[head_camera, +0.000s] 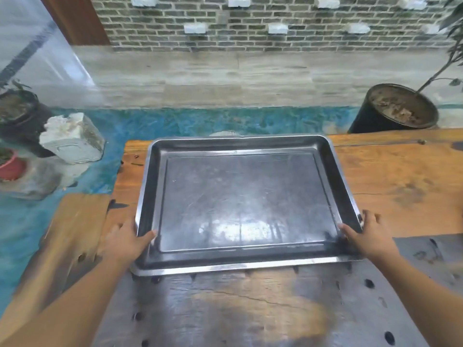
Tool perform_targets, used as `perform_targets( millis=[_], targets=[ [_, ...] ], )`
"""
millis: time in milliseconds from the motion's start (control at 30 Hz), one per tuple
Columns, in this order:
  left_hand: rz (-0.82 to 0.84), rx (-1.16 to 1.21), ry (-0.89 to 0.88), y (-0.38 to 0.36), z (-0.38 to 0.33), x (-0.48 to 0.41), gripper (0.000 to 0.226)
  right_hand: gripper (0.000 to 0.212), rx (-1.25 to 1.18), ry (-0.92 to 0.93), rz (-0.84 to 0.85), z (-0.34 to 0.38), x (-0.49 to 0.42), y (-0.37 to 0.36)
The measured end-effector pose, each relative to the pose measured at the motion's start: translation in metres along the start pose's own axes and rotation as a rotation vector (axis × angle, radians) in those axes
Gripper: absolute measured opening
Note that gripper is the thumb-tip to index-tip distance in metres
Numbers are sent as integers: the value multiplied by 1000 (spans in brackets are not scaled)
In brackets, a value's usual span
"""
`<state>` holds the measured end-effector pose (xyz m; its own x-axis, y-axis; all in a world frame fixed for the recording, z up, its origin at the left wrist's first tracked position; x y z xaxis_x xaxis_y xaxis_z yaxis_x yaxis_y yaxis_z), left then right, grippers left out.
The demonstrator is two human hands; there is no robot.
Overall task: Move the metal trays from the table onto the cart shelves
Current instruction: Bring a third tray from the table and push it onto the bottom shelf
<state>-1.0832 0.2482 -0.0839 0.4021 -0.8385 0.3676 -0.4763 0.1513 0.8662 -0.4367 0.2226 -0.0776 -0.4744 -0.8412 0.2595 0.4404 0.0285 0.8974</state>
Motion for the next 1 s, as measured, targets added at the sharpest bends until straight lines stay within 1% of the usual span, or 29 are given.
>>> perform_targets(
  millis=[100, 167, 200, 267, 333, 367, 433, 500, 567, 667, 700, 767, 833, 900, 933, 1000],
  targets=[
    [-49, -91, 54, -7, 14, -8, 49, 52, 6, -20, -31, -9, -11, -10],
    [-92, -107, 69, -10, 16, -10, 49, 49, 38, -2, -50, -14, -15, -16],
    [-106, -95, 74, -12, 16, -11, 47, 44, 49, 19, -66, -14, -16, -17],
    [-115, -32, 86, -13, 15, -12, 41, 29, 41, 43, -99, -14, -17, -16],
    [-123, 52, 68, -8, 14, -10, 36, 24, 6, 42, -109, -12, -14, -14],
    [-123, 108, 44, -3, 14, -7, 34, 23, -16, 39, -107, -9, -11, -12],
    [-109, 245, 24, 10, 20, 3, 30, 32, -29, 50, -81, 1, -3, -10],
    [-109, 321, 52, 29, 39, 20, 33, 34, -60, 93, -44, 22, 9, -7],
    [-129, 334, 110, 52, 68, 43, 33, 25, -128, 122, -5, 48, 23, -4],
    [-184, 340, 167, 92, 122, 84, 33, 5, -168, 194, 32, 100, 53, 3],
    [-204, 329, 180, 107, 142, 99, 35, 4, -170, 227, 52, 119, 65, 2],
    [-236, 324, 228, 134, 186, 132, 38, 6, -148, 306, 76, 160, 92, 1],
    [-286, 374, 275, 160, 233, 173, 36, 9, -150, 401, 88, 203, 122, -1],
    [-353, 419, 323, 185, 282, 218, 35, 8, -97, 483, 113, 244, 158, -10],
    [-383, 432, 353, 198, 308, 243, 34, 11, -39, 519, 115, 264, 179, -13],
    [-447, 449, 414, 219, 361, 298, 32, 16, -56, 573, 161, 304, 224, -25]
  ],
)
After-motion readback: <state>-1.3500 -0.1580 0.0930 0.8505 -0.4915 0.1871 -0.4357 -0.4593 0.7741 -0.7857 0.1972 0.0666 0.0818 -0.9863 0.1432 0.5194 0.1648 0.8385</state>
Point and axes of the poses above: each hand's wrist, its own x-axis away from the middle knuckle, its own y-axis out of the back of the hand, z = x × y, the point moved 10 cm from there along -x, towards the middle knuckle, and after that the axes turned 2 degrees about x, right-handed, at the moved point
